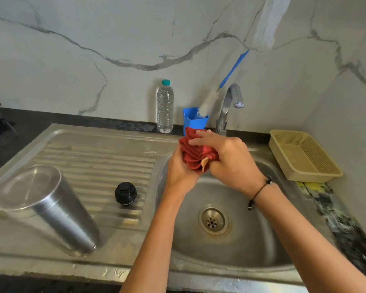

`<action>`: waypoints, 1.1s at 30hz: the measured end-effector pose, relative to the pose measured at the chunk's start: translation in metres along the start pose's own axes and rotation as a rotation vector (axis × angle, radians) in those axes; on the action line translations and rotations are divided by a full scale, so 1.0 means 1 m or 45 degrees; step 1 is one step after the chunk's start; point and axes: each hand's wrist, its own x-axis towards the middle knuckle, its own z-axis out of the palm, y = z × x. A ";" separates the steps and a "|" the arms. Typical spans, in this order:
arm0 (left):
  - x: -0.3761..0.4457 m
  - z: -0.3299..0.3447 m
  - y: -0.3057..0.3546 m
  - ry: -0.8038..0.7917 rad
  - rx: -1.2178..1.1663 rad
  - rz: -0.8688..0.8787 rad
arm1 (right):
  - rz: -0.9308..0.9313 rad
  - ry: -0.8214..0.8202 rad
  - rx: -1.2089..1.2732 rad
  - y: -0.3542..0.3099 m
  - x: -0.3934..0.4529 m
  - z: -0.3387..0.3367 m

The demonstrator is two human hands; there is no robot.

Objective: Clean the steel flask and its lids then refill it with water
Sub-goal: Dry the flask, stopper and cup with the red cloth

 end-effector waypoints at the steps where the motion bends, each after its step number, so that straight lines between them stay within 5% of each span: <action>1: -0.002 0.001 0.001 0.029 0.020 0.024 | 0.007 -0.016 0.004 0.000 0.000 0.002; 10: -0.005 0.006 -0.002 0.002 0.006 0.079 | 0.301 -0.046 0.171 0.019 0.020 -0.006; 16: -0.002 0.001 0.004 -0.016 -0.246 0.040 | 0.570 0.185 0.897 0.037 0.019 -0.012; 19: 0.002 -0.005 0.004 0.010 -0.527 -0.039 | 0.367 0.313 0.676 0.032 0.012 -0.006; 23: 0.001 -0.007 0.008 -0.056 -0.867 -0.123 | 0.219 0.228 0.394 0.016 0.002 0.016; 33: -0.001 -0.007 0.008 -0.183 -0.792 -0.066 | 0.740 0.160 0.777 0.026 0.015 0.003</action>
